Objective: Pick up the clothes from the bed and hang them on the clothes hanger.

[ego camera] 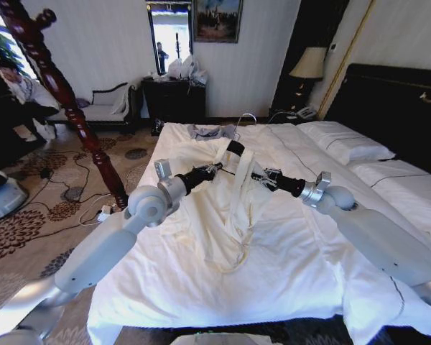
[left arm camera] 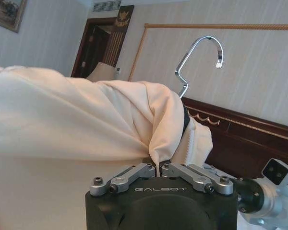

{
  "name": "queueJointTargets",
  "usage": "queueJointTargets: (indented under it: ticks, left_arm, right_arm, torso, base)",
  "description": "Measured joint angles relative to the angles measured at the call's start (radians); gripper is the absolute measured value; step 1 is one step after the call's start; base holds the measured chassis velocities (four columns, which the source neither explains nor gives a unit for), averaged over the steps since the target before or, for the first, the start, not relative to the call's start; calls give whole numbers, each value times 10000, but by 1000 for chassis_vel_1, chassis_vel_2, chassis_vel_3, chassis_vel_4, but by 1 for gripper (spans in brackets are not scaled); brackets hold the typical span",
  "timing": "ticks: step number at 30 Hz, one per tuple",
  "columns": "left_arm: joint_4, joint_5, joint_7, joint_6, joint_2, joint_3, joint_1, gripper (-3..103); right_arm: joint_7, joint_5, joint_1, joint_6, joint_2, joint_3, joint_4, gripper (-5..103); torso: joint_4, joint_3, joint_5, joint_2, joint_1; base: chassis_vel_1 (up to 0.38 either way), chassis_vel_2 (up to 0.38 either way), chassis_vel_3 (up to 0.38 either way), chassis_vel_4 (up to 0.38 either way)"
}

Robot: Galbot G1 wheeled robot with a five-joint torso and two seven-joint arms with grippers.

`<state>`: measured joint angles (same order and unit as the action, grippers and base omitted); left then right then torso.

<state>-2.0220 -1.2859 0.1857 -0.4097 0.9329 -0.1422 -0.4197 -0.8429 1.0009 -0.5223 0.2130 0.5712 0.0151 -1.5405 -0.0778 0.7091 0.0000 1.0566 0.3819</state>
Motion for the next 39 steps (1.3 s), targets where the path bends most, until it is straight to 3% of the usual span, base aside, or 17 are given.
queueJointTargets:
  ticks: [3,5,7,11,17,20,22,23,25,28,29,32,35,37,38,39]
  left_arm:
    - [47,14,29,19,34,-5,62,-1]
    - [87,199,88,118,75,-11,81,10]
    - [80,307,99,159,67,-20,80,10]
    - [-452,490,655,-93,-18,115,-254,32]
    - [-1194,363,994,-340,-297,492,-295,47]
    - [-1854,96,972,-471,-963,992,-300,64]
    - [-2042,3,948,-510,-1169,1135,-377,64]
    - [-2510,-135,796,-595,-1673,1540,-697,75]
    - [-2640,-148,721,-630,-1844,1721,-840,75]
    - [-3080,-294,414,-648,-2601,2665,-1399,90]
    - [-3080,-294,414,-648,-2601,2665,-1399,90]
    - [-2458,-79,157,-416,-3161,3390,-1140,98]
    - [-1531,326,18,-199,-3762,3447,-536,100]
    - [-1281,233,-531,-12,-4402,3376,-484,100]
    - [-1281,233,-531,-12,-4402,3376,-484,100]
    - [-1175,163,-1035,183,-4882,3364,-549,100]
  right_arm:
    - [0,1,-26,11,-1,-10,-80,20]
    - [10,39,-82,11,-17,-37,-245,20]
    - [12,40,-96,11,-22,-40,-275,20]
    - [7,53,-153,17,-50,-113,-310,20]
    - [12,190,-95,22,-77,-148,-274,20]
    - [37,359,-12,22,-138,-189,-301,20]
    - [39,383,3,22,-162,-202,-302,20]
    - [41,479,23,17,-221,-237,-302,20]
    - [41,537,24,11,-243,-246,-302,20]
    - [41,736,-15,-5,-299,-278,-339,20]
    - [41,736,-15,-5,-299,-278,-339,20]
    - [29,688,-43,50,-196,-261,-353,20]
    - [-100,198,59,176,6,-175,-256,20]
    - [-324,-103,100,261,70,-123,-104,20]
    - [-324,-103,100,261,70,-123,-104,20]
    - [-548,-194,105,295,69,-107,-27,20]
  torso:
    - [0,0,1,-1,0]
    - [1,0,0,0,0]
    - [1,0,0,0,0]
    - [2,0,0,0,0]
    - [0,0,-1,0,-1]
    - [0,0,0,0,0]
    - [1,0,-1,0,0]
    - [2,0,-2,1,-1]
    - [2,-1,-2,1,-1]
    - [5,-1,-5,2,-2]
    - [5,-1,-5,2,-2]
    - [1,-1,-3,2,-3]
    - [-2,0,-3,1,1]
    - [5,1,-4,0,3]
    - [5,1,-4,0,3]
    - [2,0,-2,1,2]
  base:
    - [0,0,0,0]
    - [0,0,0,0]
    - [0,0,0,0]
    - [0,0,0,0]
    - [0,0,0,0]
    - [0,0,0,0]
    - [0,0,0,0]
    - [0,0,0,0]
    - [0,0,0,0]
    - [0,0,0,0]
    - [0,0,0,0]
    - [0,0,0,0]
    - [0,0,0,0]
    - [0,0,0,0]
    - [0,0,0,0]
    - [0,0,0,0]
